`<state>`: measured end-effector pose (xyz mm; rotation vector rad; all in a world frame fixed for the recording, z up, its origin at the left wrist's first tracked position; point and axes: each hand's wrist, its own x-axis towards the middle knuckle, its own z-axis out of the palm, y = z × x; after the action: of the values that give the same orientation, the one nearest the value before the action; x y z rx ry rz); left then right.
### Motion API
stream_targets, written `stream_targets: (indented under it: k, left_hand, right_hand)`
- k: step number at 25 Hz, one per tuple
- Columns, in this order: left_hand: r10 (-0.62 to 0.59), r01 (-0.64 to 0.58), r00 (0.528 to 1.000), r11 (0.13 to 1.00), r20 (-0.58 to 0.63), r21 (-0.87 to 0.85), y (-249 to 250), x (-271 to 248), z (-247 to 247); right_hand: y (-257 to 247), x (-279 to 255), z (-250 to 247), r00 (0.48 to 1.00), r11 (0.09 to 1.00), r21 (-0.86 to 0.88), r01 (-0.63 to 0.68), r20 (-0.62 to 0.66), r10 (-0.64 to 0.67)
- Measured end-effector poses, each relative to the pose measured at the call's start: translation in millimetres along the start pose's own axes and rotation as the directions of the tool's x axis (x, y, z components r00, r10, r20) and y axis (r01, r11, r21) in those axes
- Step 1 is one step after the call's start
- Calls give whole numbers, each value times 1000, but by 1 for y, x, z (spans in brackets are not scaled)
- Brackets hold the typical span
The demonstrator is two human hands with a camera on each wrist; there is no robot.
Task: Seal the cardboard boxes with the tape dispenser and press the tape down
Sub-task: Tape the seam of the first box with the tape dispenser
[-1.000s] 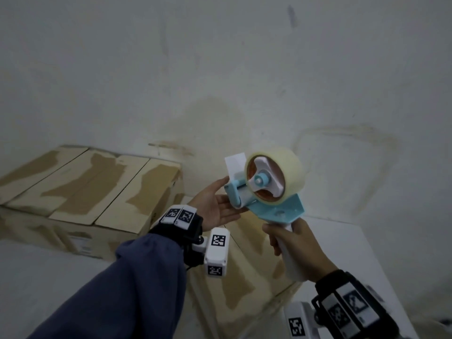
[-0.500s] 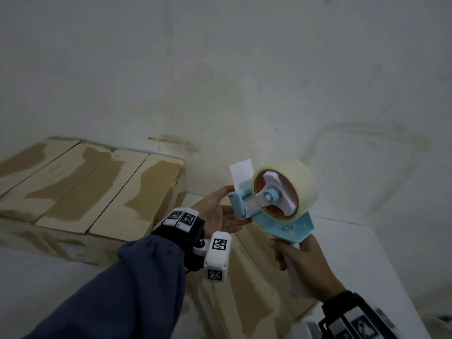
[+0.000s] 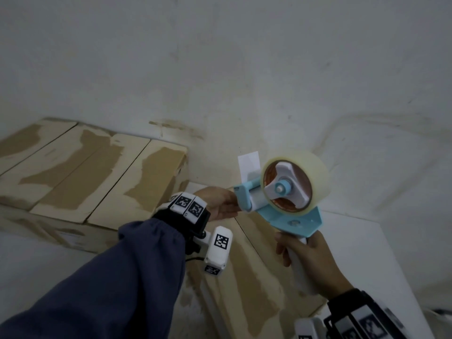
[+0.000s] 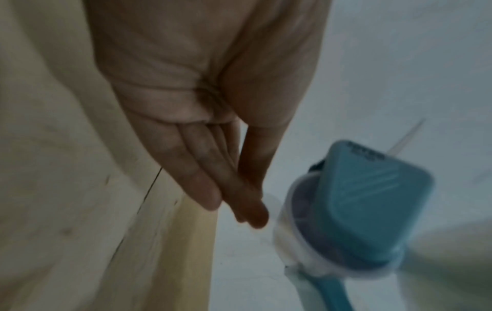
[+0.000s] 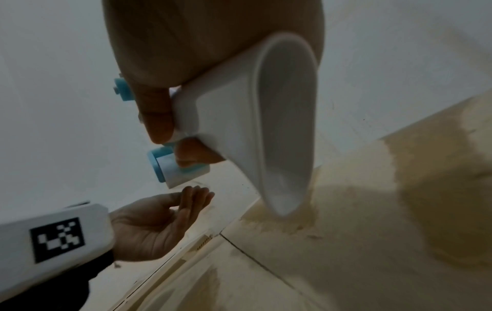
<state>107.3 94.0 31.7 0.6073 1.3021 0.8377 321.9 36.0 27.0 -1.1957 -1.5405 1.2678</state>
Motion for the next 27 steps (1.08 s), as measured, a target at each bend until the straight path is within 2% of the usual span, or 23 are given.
stream_targets:
  k: [2,5,7,9,13,17,21,24,27]
  left_hand:
    - [69,-57,994,988,-80,144,10,6,-4]
    - [203,-146,973,910,-110,388,28,13,-15]
    - [293,-196,938,889,-184,414,39,20,-35]
    - [327,-207,914,885,-241,417,46,30,-54]
    - [344,-198,910,851,-232,486,38,50,-60]
    - [342,-207,931,782,-128,587,36,67,-62]
    - [282,-202,960,697,-4,688,39,75,-64]
    - [211,-160,977,648,27,745,39,79,-67]
    - [166,-131,986,640,29,757,38,79,-66]
  right_hand:
    - [-3,0,6,1000,998,-56,-3,12,4]
    - [-6,3,12,999,985,-173,-8,34,14]
    - [-6,5,12,999,979,-201,-37,25,43]
    - [-3,4,11,995,971,-218,-95,14,101]
    - [5,5,15,984,951,-258,-172,1,178]
    - [10,14,19,977,942,-261,-211,-23,212]
    - [15,16,18,976,938,-276,-211,-10,217]
    - [16,17,18,974,941,-258,-221,-16,225]
    - [18,16,17,974,935,-274,-223,-25,225]
